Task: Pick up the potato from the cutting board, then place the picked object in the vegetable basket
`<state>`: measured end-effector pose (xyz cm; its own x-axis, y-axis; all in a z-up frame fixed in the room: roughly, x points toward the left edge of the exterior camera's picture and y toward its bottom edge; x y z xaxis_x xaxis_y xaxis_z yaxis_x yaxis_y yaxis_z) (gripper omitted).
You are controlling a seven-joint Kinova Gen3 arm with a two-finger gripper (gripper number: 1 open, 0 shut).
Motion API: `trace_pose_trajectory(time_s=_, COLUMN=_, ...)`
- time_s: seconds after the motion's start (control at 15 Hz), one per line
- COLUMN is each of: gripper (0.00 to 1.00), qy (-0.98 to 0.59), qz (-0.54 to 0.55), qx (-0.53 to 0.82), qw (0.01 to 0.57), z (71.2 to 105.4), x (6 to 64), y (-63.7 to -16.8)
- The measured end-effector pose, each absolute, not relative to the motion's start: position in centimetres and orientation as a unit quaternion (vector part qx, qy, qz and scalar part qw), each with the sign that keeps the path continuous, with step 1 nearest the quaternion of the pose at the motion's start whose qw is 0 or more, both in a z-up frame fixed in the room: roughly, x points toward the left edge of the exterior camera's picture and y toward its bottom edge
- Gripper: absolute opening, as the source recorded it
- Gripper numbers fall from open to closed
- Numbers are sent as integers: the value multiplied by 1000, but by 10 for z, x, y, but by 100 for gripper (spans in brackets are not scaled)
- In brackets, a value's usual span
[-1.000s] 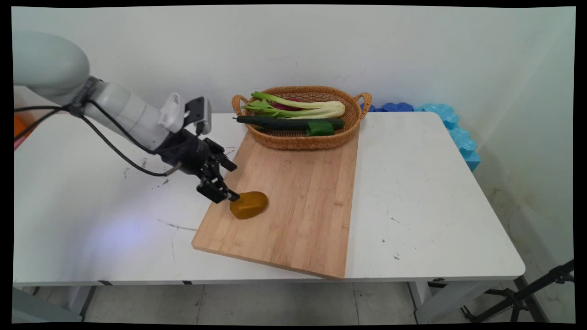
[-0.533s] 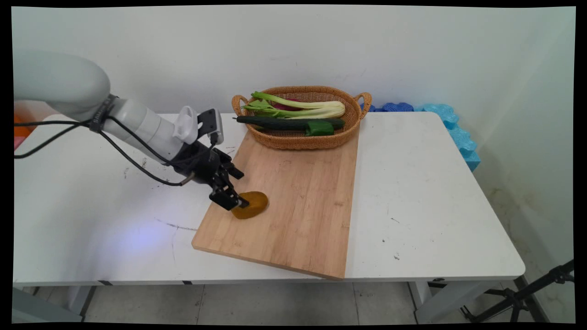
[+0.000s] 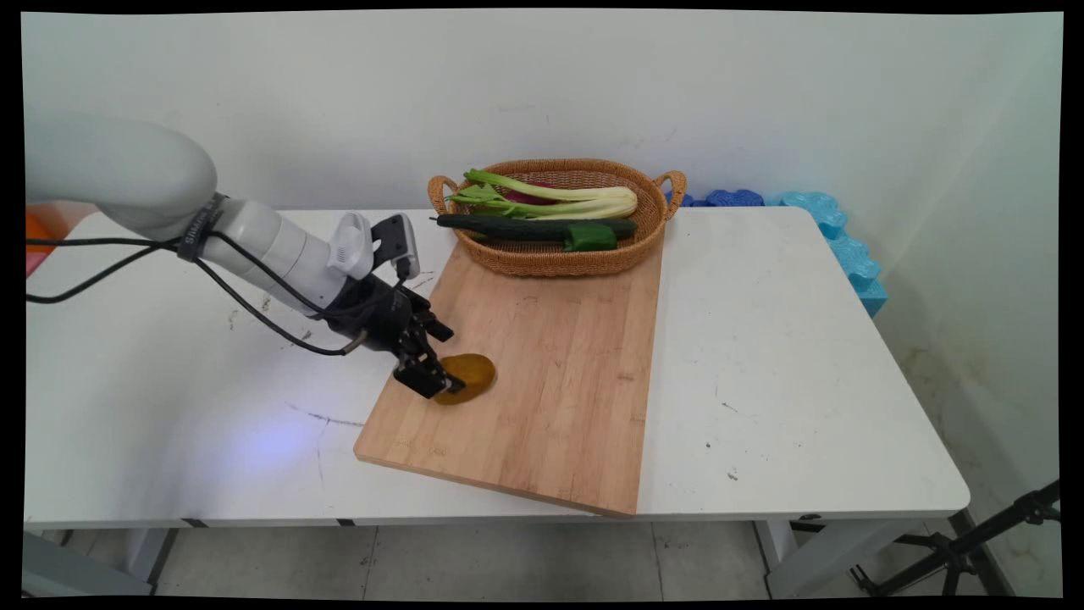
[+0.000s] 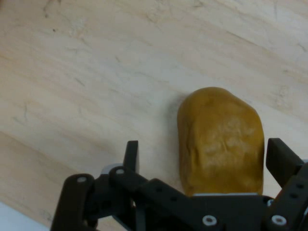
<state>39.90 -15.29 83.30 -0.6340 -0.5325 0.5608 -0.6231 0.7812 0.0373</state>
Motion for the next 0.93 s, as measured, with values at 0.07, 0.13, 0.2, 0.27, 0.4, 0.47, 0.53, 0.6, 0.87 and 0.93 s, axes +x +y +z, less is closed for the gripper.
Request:
trace_pose_trajectory(time_s=0.07, gripper=100, qy=-900, qz=80, qx=322, qw=282, z=832, x=399, y=-153)
trace_pose_trajectory(time_s=0.13, gripper=100, qy=-900, qz=80, qx=324, qw=282, z=830, x=399, y=-153)
trace_pose_trajectory(time_s=0.2, gripper=100, qy=-899, qz=79, qx=325, qw=281, z=829, x=399, y=-152)
trace_pose_trajectory(time_s=0.27, gripper=100, qy=-899, qz=79, qx=326, qw=281, z=828, x=399, y=-152)
trace_pose_trajectory(time_s=0.4, gripper=100, qy=-899, qz=78, qx=328, qw=280, z=826, x=398, y=-151)
trace_pose_trajectory(time_s=0.47, gripper=100, qy=-899, qz=78, qx=328, qw=279, z=825, x=398, y=-151)
trace_pose_trajectory(time_s=0.53, gripper=100, qy=-899, qz=77, qx=329, qw=279, z=824, x=398, y=-150)
trace_pose_trajectory(time_s=0.6, gripper=0, qy=-899, qz=76, qx=329, qw=279, z=823, x=398, y=-150)
trace_pose_trajectory(time_s=0.87, gripper=0, qy=-901, qz=73, qx=326, qw=277, z=820, x=396, y=-147)
trace_pose_trajectory(time_s=0.93, gripper=0, qy=-902, qz=72, qx=325, qw=276, z=819, x=396, y=-147)
